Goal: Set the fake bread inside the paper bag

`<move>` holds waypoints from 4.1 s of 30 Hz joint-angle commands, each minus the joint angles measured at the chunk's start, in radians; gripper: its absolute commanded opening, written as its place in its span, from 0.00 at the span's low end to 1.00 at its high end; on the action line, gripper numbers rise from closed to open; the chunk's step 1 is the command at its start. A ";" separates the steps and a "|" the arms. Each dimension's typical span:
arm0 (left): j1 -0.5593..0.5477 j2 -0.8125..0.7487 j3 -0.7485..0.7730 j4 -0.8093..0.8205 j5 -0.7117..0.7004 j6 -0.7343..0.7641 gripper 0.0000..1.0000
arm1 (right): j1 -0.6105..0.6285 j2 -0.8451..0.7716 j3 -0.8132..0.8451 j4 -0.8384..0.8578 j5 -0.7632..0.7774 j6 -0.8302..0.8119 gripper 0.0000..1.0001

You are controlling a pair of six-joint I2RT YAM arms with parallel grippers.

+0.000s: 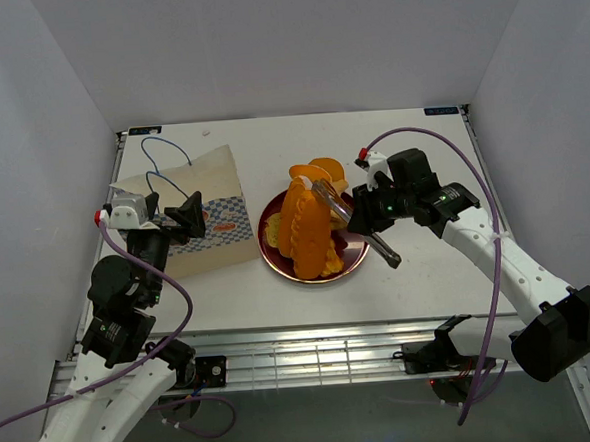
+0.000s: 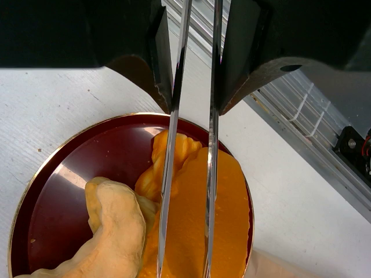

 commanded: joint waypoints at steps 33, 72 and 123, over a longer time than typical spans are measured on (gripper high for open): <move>-0.004 -0.013 -0.009 0.009 -0.016 0.003 0.98 | 0.004 0.030 0.215 0.074 -0.145 0.047 0.08; -0.004 -0.016 0.081 -0.086 -0.058 -0.038 0.98 | 0.002 -0.046 0.437 0.036 -0.084 0.117 0.08; -0.004 -0.089 0.261 -0.396 0.027 -0.199 0.98 | 0.245 0.336 0.919 0.462 -0.252 0.404 0.08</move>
